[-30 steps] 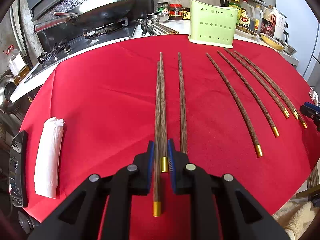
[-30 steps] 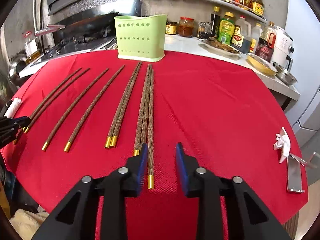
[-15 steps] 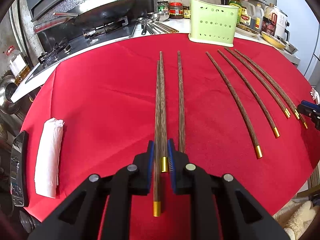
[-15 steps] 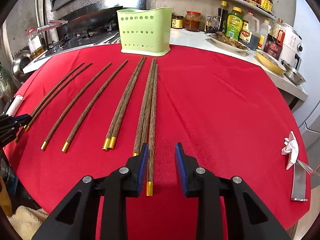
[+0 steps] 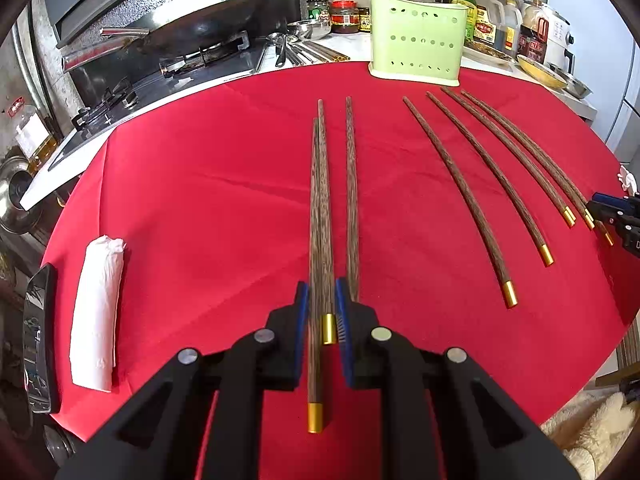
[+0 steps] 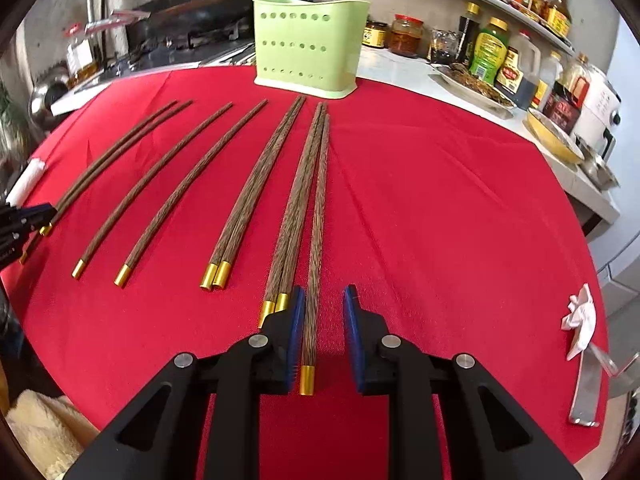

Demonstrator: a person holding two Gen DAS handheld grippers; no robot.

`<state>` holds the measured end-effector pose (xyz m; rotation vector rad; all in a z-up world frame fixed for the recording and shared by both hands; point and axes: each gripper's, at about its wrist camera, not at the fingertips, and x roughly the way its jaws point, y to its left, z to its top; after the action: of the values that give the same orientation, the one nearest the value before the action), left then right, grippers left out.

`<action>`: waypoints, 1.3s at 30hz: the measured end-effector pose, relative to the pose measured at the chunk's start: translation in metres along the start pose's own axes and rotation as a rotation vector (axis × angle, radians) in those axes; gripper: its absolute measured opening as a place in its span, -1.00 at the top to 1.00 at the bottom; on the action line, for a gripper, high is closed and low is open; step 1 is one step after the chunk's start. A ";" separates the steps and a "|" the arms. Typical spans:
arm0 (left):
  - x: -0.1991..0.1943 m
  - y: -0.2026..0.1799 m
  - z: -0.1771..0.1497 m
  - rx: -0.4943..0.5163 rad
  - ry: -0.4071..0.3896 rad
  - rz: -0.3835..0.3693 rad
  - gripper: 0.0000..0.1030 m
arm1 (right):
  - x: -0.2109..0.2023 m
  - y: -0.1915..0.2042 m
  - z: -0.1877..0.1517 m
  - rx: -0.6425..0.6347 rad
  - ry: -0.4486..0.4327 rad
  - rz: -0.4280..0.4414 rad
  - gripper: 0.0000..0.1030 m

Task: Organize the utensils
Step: 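Close the left tool on a gold-tipped chopstick while the right tool grasps another chopstick, then lift the chopstick in the left tool over the green holder while the right tool carries its chopstick there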

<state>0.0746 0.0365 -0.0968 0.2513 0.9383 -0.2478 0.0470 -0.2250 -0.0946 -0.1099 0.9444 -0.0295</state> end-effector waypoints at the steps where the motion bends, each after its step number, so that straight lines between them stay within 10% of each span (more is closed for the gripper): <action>1: 0.000 0.000 0.000 -0.001 0.001 0.000 0.74 | 0.000 0.000 0.000 0.000 0.001 0.000 0.58; 39: -0.022 -0.001 -0.011 -0.043 -0.019 -0.009 0.74 | -0.016 0.003 -0.033 0.075 -0.101 0.048 0.86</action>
<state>0.0536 0.0411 -0.0855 0.2050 0.9253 -0.2382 0.0104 -0.2237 -0.1015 -0.0188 0.8442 -0.0149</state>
